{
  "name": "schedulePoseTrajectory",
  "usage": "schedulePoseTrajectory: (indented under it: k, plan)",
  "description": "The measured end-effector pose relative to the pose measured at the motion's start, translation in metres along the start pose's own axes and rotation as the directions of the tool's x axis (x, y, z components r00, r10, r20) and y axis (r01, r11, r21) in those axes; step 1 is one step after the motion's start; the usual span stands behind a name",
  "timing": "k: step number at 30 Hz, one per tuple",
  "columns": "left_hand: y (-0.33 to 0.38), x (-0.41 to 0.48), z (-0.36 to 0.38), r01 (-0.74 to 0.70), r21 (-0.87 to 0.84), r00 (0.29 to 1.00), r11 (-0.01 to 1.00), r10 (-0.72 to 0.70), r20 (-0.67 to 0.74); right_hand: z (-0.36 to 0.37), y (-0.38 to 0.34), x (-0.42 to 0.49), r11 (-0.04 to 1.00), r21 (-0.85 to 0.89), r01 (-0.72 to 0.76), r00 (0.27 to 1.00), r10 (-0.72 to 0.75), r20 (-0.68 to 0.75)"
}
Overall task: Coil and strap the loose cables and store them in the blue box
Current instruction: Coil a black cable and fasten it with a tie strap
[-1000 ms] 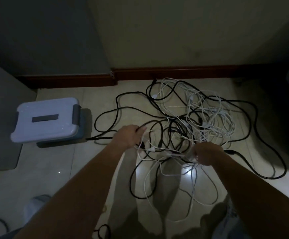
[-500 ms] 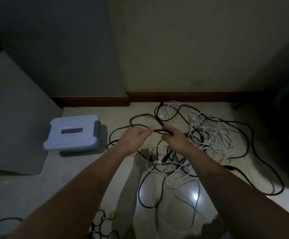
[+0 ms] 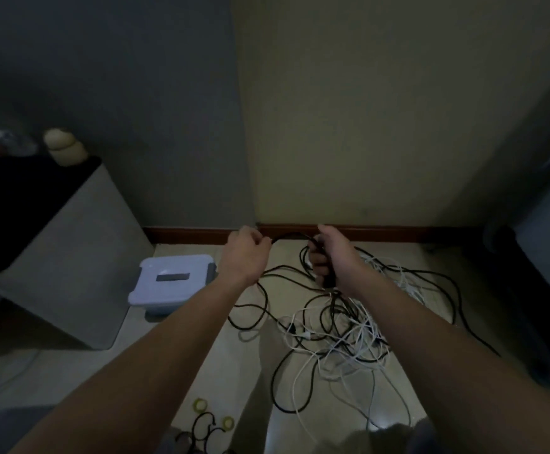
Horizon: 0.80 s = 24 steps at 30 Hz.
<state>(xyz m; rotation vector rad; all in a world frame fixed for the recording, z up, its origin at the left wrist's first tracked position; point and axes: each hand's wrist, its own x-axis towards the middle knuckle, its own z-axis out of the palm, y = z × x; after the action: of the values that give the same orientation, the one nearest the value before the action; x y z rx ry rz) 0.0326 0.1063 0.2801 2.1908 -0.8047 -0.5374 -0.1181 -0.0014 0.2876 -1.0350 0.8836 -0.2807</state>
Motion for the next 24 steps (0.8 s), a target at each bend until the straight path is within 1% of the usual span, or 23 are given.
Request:
schedulePoseTrajectory:
  k: [1,2,3,4,5,6,7,8,9,10,11,13,14,15,17,19,21,22,24]
  plan:
    - [0.008,-0.007,-0.008,0.027,0.008,0.998,1.0,-0.026,-0.049,0.009,-0.008,-0.008,0.999,-0.008,0.033,0.999,-0.033,0.004]
    - [0.016,-0.014,-0.014,0.081,-0.04,0.996,0.996,-0.083,-0.039,0.017,-0.013,-0.017,0.997,-0.027,0.073,0.997,-0.073,0.021]
    - [0.026,-0.023,-0.021,0.165,-0.137,0.986,0.977,-0.161,0.04,0.024,-0.019,-0.026,0.993,-0.043,0.113,0.992,-0.111,0.056]
    - [0.034,-0.031,-0.027,0.278,-0.247,0.954,0.928,-0.236,0.184,0.03,-0.022,-0.033,0.988,-0.05,0.146,0.985,-0.14,0.104]
    - [0.042,-0.04,-0.033,0.378,-0.349,0.907,0.857,-0.268,0.325,0.036,-0.025,-0.041,0.983,-0.064,0.171,0.974,-0.159,0.16]
    - [0.048,-0.046,-0.036,0.433,-0.442,0.875,0.785,-0.249,0.415,0.039,-0.025,-0.046,0.976,-0.095,0.195,0.963,-0.171,0.21]
    - [0.054,-0.052,-0.04,0.449,-0.531,0.871,0.719,-0.217,0.442,0.043,-0.027,-0.052,0.965,-0.144,0.22,0.952,-0.18,0.249]
    - [0.06,-0.058,-0.045,0.442,-0.599,0.88,0.668,-0.195,0.433,0.047,-0.027,-0.057,0.945,-0.21,0.251,0.943,-0.189,0.275]
    - [0.064,-0.062,-0.049,0.421,-0.629,0.893,0.654,-0.178,0.412,0.048,-0.027,-0.061,0.914,-0.291,0.284,0.935,-0.198,0.294]
    - [0.067,-0.065,-0.053,0.39,-0.62,0.906,0.681,-0.164,0.39,0.05,-0.027,-0.064,0.859,-0.395,0.326,0.93,-0.216,0.298]
    - [0.068,-0.068,-0.058,0.367,-0.583,0.91,0.725,-0.15,0.387,0.05,-0.026,-0.066,0.778,-0.51,0.367,0.926,-0.252,0.281]
    - [0.064,-0.073,-0.066,0.371,-0.499,0.883,0.783,-0.132,0.45,0.048,-0.025,-0.065,0.589,-0.701,0.403,0.897,-0.405,0.175]
    - [0.061,-0.075,-0.07,0.38,-0.479,0.863,0.791,-0.117,0.492,0.047,-0.025,-0.064,0.55,-0.73,0.406,0.871,-0.474,0.127]
    - [0.058,-0.076,-0.072,0.374,-0.473,0.85,0.798,-0.09,0.519,0.045,-0.026,-0.064,0.567,-0.702,0.43,0.857,-0.502,0.12]
    - [0.052,-0.077,-0.074,0.339,-0.486,0.839,0.805,-0.024,0.544,0.041,-0.024,-0.063,0.657,-0.593,0.466,0.878,-0.429,0.214]
    - [0.047,-0.077,-0.074,0.35,-0.53,0.813,0.772,0.03,0.581,0.038,-0.019,-0.059,0.708,-0.54,0.455,0.89,-0.336,0.31]
    - [0.042,-0.077,-0.075,0.374,-0.569,0.796,0.732,0.062,0.602,0.039,-0.012,-0.054,0.751,-0.479,0.455,0.884,-0.313,0.349]
    - [0.04,-0.076,-0.076,0.378,-0.582,0.795,0.72,0.07,0.602,0.041,-0.01,-0.049,0.76,-0.46,0.459,0.881,-0.319,0.351]
    - [0.04,-0.074,-0.08,0.382,-0.614,0.805,0.691,0.078,0.588,0.043,-0.011,-0.044,0.74,-0.461,0.489,0.869,-0.371,0.327]
